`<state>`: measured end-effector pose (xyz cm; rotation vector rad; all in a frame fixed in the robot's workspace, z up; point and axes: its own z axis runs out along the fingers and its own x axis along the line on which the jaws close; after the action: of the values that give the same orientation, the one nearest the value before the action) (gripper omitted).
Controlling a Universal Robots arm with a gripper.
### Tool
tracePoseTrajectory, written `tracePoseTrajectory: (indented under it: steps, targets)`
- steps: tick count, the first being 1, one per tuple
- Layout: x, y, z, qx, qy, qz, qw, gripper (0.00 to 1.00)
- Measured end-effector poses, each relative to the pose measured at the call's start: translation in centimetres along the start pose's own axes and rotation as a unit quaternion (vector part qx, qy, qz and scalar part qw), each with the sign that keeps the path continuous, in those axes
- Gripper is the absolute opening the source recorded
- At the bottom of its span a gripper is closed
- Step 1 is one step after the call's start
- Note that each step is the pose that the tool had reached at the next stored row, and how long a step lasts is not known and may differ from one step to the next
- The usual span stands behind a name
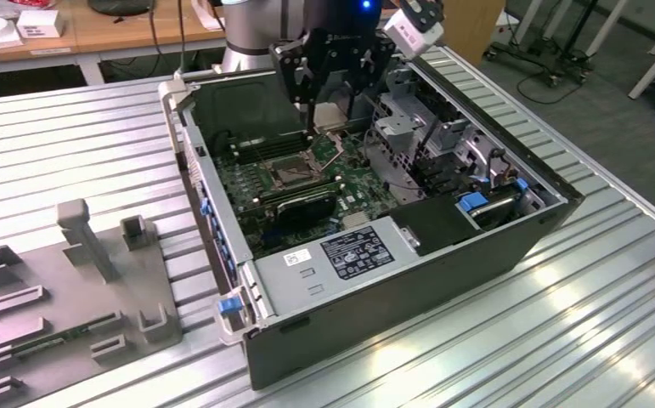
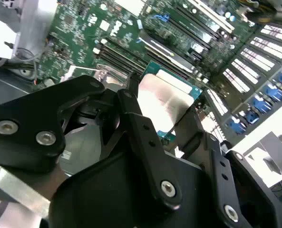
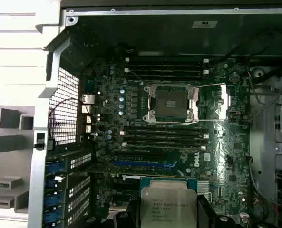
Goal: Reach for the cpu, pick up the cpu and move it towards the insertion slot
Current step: 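Pick up the cpu and move it towards the insertion slot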
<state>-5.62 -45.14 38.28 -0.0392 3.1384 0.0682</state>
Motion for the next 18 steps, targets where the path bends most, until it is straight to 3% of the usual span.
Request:
tracePoseTrajectory:
  steps: [4, 18]
  targets:
    - [0.67, 0.02, 0.03, -0.0001, -0.0001, 0.0, 1.0, 0.55]
    - [0.78, 0.24, 0.03, 0.0, 0.0, 0.0, 1.0, 0.55]
